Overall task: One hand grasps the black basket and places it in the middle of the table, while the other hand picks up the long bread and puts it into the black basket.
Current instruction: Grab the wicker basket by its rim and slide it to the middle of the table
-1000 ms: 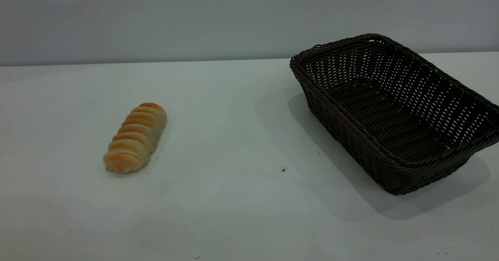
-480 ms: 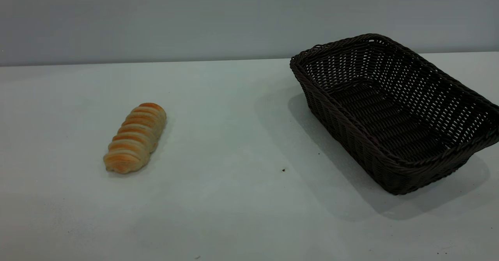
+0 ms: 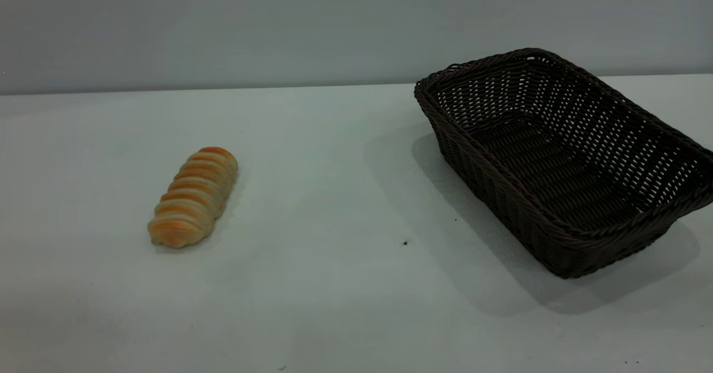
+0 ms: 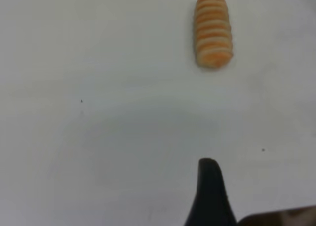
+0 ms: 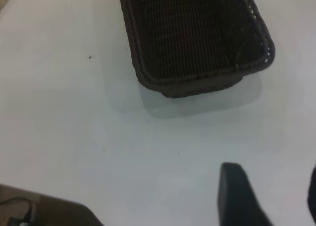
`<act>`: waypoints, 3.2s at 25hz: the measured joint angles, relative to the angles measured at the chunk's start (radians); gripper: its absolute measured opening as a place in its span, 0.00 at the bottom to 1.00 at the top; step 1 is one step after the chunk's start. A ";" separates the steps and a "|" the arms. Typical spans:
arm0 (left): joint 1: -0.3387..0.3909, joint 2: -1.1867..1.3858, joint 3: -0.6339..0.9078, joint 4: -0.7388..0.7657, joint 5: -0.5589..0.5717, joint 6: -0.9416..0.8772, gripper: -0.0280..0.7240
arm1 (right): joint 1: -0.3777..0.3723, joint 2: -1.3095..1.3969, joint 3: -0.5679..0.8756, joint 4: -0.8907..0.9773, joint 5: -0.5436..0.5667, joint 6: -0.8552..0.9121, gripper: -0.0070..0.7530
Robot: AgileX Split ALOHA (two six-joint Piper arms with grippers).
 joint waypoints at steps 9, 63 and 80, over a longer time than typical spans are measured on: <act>0.000 0.432 -0.149 -0.001 -0.215 0.064 0.79 | 0.000 0.502 -0.039 0.231 -0.210 -0.020 0.72; 0.000 0.609 -0.154 -0.020 -0.345 0.080 0.79 | -0.007 1.713 -0.200 1.339 -0.861 -0.254 0.13; 0.000 0.616 -0.154 -0.022 -0.349 0.080 0.79 | 0.063 1.970 -0.867 0.430 -0.254 -0.172 0.13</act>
